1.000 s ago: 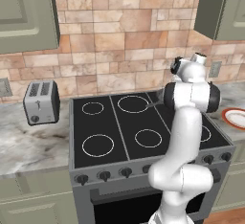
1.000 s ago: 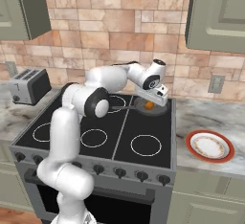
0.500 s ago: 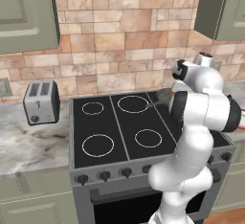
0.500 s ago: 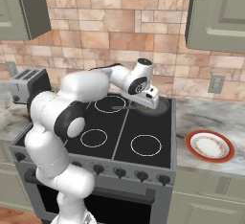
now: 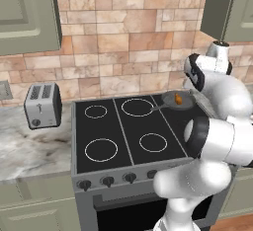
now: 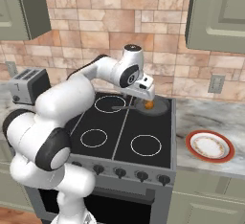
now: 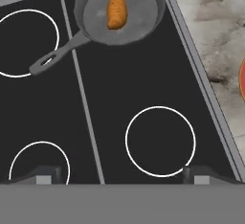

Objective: Pick the croissant and place it on the pan. Then turn on the stove to warm the croissant.

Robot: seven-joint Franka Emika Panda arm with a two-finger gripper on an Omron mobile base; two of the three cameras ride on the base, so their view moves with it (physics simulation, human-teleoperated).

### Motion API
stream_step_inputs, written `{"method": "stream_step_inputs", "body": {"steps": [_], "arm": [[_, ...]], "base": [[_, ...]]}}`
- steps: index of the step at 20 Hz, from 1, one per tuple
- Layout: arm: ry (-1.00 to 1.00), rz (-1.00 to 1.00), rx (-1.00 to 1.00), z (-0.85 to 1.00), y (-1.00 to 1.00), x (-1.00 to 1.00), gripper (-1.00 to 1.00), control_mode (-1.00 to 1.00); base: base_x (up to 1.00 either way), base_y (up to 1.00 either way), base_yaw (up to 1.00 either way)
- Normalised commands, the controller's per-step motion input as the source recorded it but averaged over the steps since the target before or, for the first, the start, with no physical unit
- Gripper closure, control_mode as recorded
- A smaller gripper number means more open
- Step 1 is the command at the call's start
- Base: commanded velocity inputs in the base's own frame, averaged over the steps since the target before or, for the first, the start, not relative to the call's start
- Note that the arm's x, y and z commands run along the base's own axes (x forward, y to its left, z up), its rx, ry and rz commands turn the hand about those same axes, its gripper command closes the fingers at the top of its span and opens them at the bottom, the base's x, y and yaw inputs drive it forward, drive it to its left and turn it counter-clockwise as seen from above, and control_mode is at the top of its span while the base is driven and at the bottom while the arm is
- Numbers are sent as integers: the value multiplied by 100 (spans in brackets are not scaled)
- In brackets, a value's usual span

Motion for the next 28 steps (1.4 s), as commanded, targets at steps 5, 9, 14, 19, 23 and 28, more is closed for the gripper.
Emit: {"method": "stream_step_inputs", "body": {"steps": [5, 9, 14, 19, 23, 28], "arm": [[0, 1, -1, 41, 0, -94, -100, -100], [-4, 4, 0, 13, 0, -94, -100, -100], [-15, 12, 0, 0, 0, -80, -100, -100], [-17, 18, 0, 0, 0, -62, -100, -100], [-21, 21, 0, 0, 0, -44, -100, -100], [-23, 22, 0, 0, 0, -40, -100, -100]], "base": [[0, 0, 0], [0, 0, 0], [0, 0, 0], [0, 0, 0], [0, 0, 0], [0, 0, 0]]}}
